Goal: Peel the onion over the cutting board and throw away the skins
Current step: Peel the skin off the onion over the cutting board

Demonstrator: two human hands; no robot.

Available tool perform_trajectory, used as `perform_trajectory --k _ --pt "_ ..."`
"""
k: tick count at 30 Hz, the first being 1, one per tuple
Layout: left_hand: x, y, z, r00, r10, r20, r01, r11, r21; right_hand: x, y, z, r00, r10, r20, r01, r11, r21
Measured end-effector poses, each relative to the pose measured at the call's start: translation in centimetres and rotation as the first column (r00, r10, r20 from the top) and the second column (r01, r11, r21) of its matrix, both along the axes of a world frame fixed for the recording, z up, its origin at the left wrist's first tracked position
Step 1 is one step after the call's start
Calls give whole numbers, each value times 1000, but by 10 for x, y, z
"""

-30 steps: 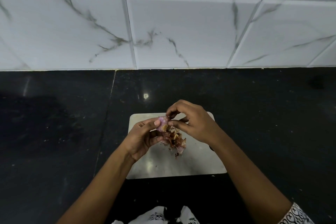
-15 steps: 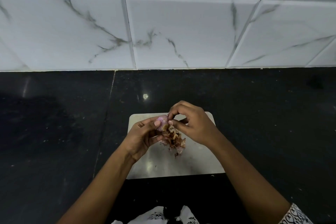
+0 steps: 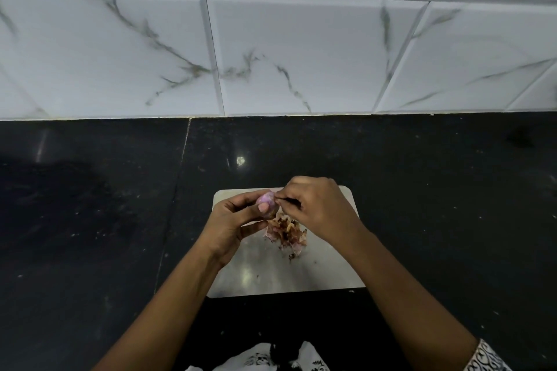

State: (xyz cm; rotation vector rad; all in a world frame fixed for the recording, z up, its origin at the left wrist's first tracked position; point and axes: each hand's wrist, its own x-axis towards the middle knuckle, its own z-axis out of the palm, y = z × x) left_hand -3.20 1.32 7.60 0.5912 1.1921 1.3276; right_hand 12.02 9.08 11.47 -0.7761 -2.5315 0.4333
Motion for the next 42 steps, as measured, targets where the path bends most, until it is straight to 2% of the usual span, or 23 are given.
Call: perform_trajectory --k 8,11,13,17,19,21,25,31,38,42 --pt "1 1 -2 1000 17 -16 -17 1000 3 -6 -11 -16 997 -78 -30 81 991 110" --pt "-1 1 0 998 -11 -60 12 1000 7 -8 -14 -20 990 -134 -33 137 985 103" --pt "-1 0 -2 998 -20 -56 20 1000 1 -7 -14 -23 985 -163 -47 165 986 36" --pt "1 -1 -8 1000 -15 21 15 1000 -8 5 -2 -25 930 -342 -136 298 916 -268" --pt "3 -1 -10 999 -2 52 3 1000 -16 10 -1 -24 911 -359 -203 265 887 -379" --pt "3 -1 -11 998 10 58 -9 1000 -20 11 -7 -20 918 -319 -235 198 883 -425" --pt "2 0 -10 998 26 52 -25 1000 -10 9 -16 -13 921 -280 -271 154 900 -408" --pt "1 -2 -6 999 28 24 -28 999 24 1 -20 -8 946 -284 -156 228 926 -301" --pt "0 -3 -2 1000 -11 14 10 997 71 -4 -20 -1 963 -258 -79 236 947 -217" --pt "-1 -5 -3 998 -24 53 19 995 94 -5 -9 -3 964 -267 -10 258 940 -223"
